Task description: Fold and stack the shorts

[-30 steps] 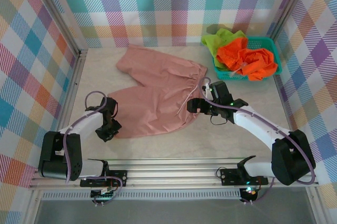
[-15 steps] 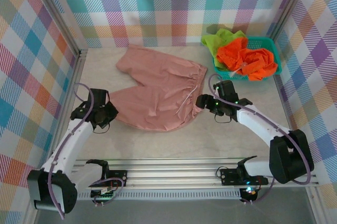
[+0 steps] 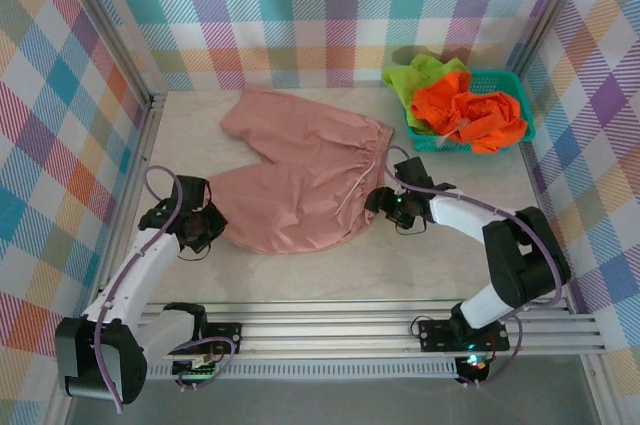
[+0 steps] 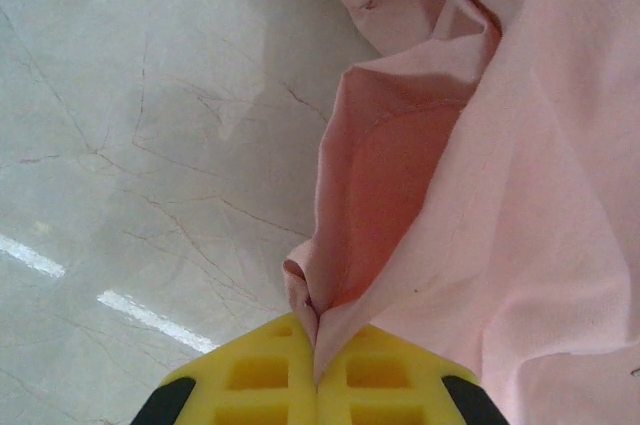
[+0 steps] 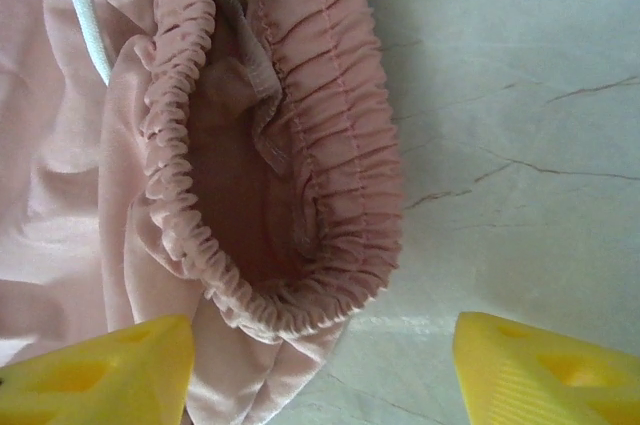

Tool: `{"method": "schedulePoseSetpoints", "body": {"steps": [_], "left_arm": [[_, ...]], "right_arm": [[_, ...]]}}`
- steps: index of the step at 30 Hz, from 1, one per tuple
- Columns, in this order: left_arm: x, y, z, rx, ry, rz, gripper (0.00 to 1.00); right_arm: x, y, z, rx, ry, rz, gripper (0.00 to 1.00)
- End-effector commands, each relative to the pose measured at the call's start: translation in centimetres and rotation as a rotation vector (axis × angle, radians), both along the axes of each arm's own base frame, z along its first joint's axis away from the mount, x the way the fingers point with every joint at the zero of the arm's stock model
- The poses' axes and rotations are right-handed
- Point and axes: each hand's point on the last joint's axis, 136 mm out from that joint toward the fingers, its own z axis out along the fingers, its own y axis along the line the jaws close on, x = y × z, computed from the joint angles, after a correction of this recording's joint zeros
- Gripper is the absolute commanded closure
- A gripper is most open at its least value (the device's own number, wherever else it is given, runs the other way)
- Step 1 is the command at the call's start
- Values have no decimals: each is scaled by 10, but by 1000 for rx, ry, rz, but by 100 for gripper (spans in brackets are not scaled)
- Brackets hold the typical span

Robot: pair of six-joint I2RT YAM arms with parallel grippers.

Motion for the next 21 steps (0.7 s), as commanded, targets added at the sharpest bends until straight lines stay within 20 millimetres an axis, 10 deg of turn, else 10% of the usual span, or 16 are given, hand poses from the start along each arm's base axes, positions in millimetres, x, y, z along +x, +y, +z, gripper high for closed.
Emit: {"method": "schedulePoseSetpoints", "body": {"steps": [1,14,21], "left_arm": [[1,0,1,-3,-7,2,100],[4,4,7,28,-29,-6,100],[26,16,82,106,-169,-15,100]], "right_arm": [[18,8,7,23,-26,-36,37],[37,0,-1,-75,-51,-47,88],[49,6,67,-54,-169,4,100]]}}
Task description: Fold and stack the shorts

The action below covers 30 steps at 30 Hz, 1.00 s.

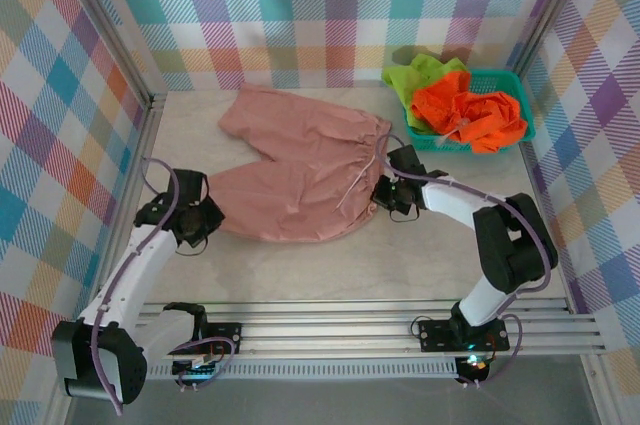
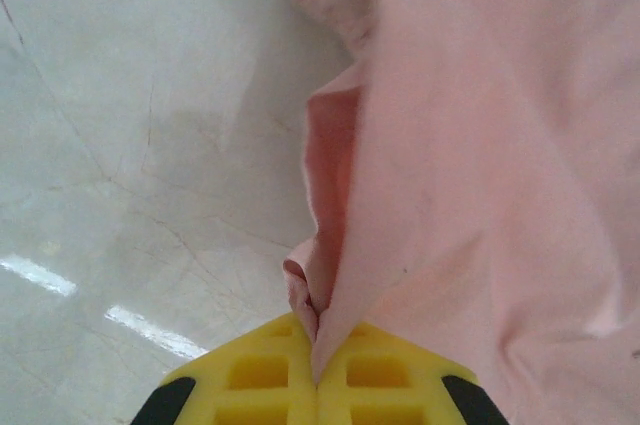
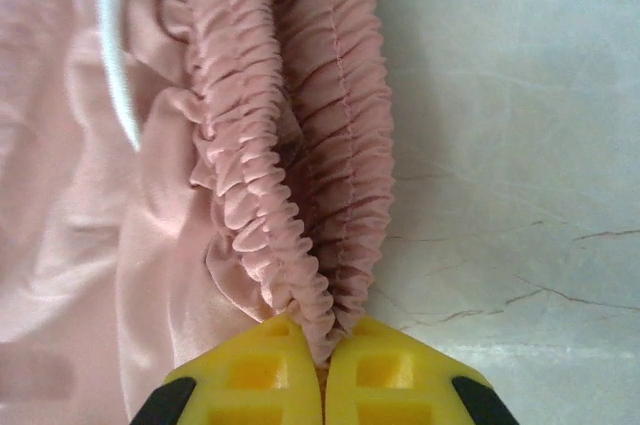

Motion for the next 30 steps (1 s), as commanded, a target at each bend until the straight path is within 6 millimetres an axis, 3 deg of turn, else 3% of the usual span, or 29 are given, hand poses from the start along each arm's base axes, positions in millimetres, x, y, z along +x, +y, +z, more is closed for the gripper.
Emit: {"method": "schedulePoseSetpoints", "body": {"steps": [1,6,12,16,18,24,27,30], "left_arm": [[20,12,69,76,-150,-9,100],[57,26,169,153,-307,-3,100],[96,51,291,234,-499,58,100],[103,72,353,267,-604,115,100],[96,82,384,274,-676,148,100],[62,102,453,312,-905,249,100],[50,103,470,315,-965,263,100],[46,101,469,311,-962,259,100]], "right_arm": [[17,7,72,17,-155,49,100],[48,20,176,40,-346,117,100],[83,50,305,141,-586,212,100],[88,61,372,211,-733,256,100],[83,69,400,261,-786,299,100],[42,92,468,480,-920,451,100],[18,94,493,513,-992,487,100],[7,94,501,535,-1013,494,100]]}}
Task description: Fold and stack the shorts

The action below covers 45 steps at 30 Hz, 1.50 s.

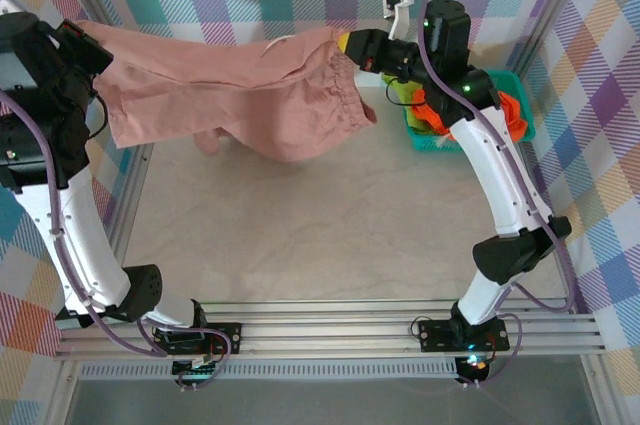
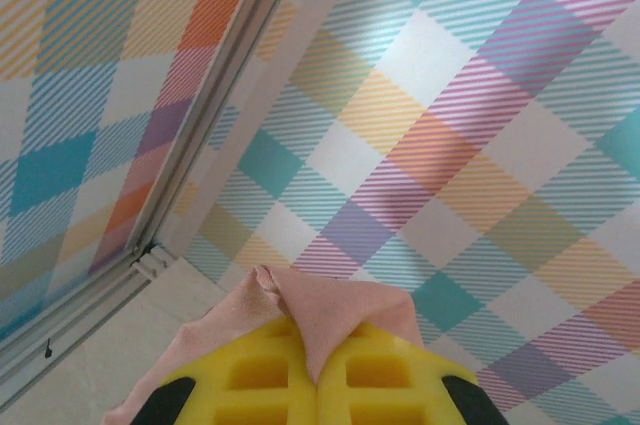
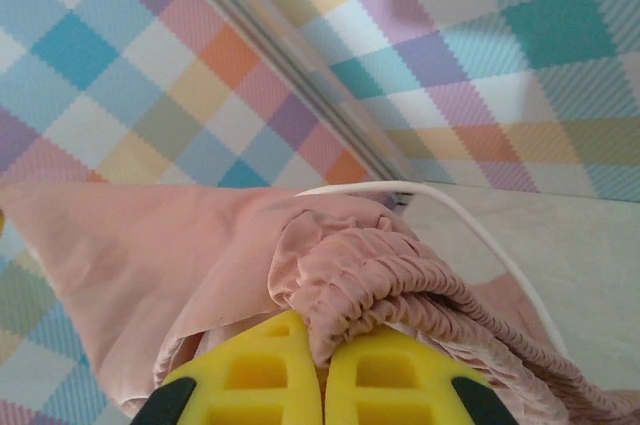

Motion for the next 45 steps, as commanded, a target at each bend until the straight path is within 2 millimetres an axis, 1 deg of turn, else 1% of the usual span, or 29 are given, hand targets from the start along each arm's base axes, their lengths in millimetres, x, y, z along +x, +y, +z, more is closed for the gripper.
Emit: {"method": "schedulePoseSetpoints", "body": {"steps": [1,2,4,7,8,9,10,11,14,15,16,17,18,20,22,23,25,26,28,30,32,33,35,37,39,40,42,44,45], "left_arm": [[-9,4,14,27,-47,15,100],[-5,3,8,26,-28,6,100],[8,1,-12,18,34,-12,100],[32,-2,-58,-9,152,-53,100],[42,-5,-79,-25,194,-77,100],[51,-9,-99,-48,229,-102,100],[58,-14,-116,-66,254,-133,100],[67,-20,-138,-89,283,-171,100],[88,-30,-198,-169,358,-225,100],[96,-32,-216,-188,384,-237,100],[103,-32,-231,-204,412,-242,100],[111,-32,-240,-213,429,-244,100],[120,-31,-245,-217,444,-248,100],[136,-31,-240,-217,438,-263,100],[151,-32,-217,-197,395,-283,100],[156,-29,-201,-185,368,-277,100],[159,-25,-164,-163,307,-271,100],[157,-23,-138,-146,256,-265,100],[147,-16,-94,-106,163,-244,100],[126,-8,-48,-61,59,-209,100],[102,-5,-16,-29,-27,-192,100],[89,-5,-4,-11,-59,-187,100],[69,-13,11,18,-109,-208,100],[51,-23,13,35,-141,-251,100],[34,-34,2,42,-160,-294,100],[25,-39,-9,41,-162,-309,100],[14,-44,-47,12,-127,-327,100],[0,-44,-90,-31,-81,-311,100],[-3,-44,-119,-58,-34,-301,100]], "right_arm": [[-39,-4,55,86,-152,64,100],[-35,-3,49,72,-144,56,100],[-19,-1,26,26,-95,13,100],[9,1,-23,-63,15,-47,100],[16,3,-39,-90,48,-62,100],[27,3,-60,-121,91,-84,100],[34,3,-76,-150,124,-105,100],[42,3,-96,-180,162,-120,100],[62,9,-147,-242,253,-137,100],[68,12,-161,-251,277,-135,100],[74,15,-168,-252,285,-133,100],[80,19,-174,-250,290,-127,100],[87,25,-176,-243,284,-117,100],[99,36,-173,-222,267,-91,100],[107,48,-158,-184,237,-47,100],[110,54,-146,-162,216,-24,100],[111,62,-115,-116,153,13,100],[111,62,-99,-92,117,22,100],[107,58,-68,-44,42,32,100],[103,47,-40,5,-12,30,100],[97,35,-24,31,-48,42,100],[93,29,-21,34,-61,46,100],[88,17,-21,30,-80,47,100],[84,8,-36,3,-85,42,100],[81,-1,-60,-33,-74,32,100],[76,-5,-72,-53,-75,31,100],[66,-9,-103,-91,-57,40,100],[50,-11,-142,-110,-7,66,100],[42,-11,-162,-117,32,82,100]]}}
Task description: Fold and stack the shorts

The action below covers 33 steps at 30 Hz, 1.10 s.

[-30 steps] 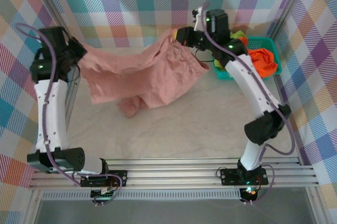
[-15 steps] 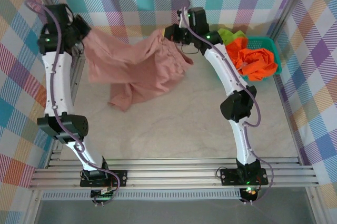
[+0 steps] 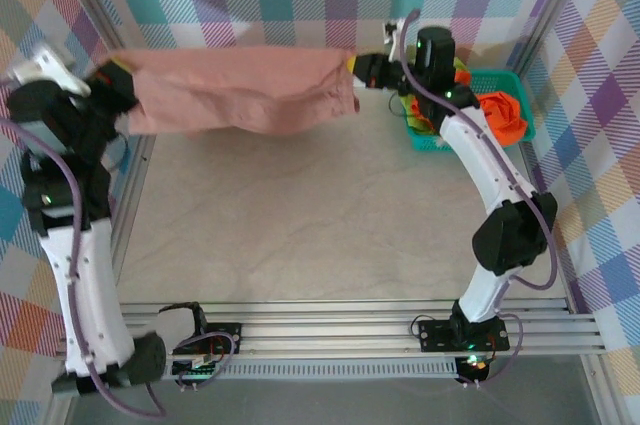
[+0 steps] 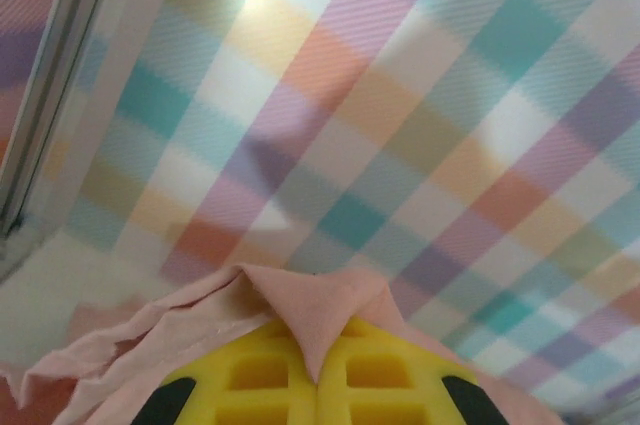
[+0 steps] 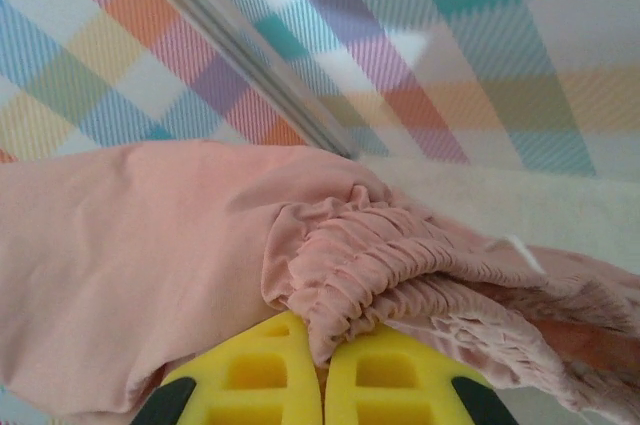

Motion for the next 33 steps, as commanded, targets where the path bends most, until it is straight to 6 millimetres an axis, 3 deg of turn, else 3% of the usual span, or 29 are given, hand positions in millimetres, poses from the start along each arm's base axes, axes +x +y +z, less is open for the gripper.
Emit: {"method": "schedulePoseSetpoints", "body": {"steps": [1,3,5,9,12,19,25,33], "left_arm": [[-5,1,-59,-48,70,7,100],[-17,2,-105,-93,152,33,100],[-27,2,-135,-120,198,51,100],[-44,6,-167,-138,273,95,100],[-53,10,-175,-95,331,121,100],[-73,12,-156,8,353,130,100],[-61,5,-155,1,349,76,100],[10,1,-177,6,448,26,100]], "right_arm": [[-25,6,-44,-25,6,81,100],[-43,1,-82,-49,94,84,100],[-63,-2,-113,-77,163,82,100],[-107,-10,-157,-140,274,46,100],[-137,-19,-176,-160,333,8,100],[-182,-69,-201,-250,416,-164,100],[-186,-89,-211,-296,437,-260,100],[-153,-87,-206,-311,480,-347,100]]}}
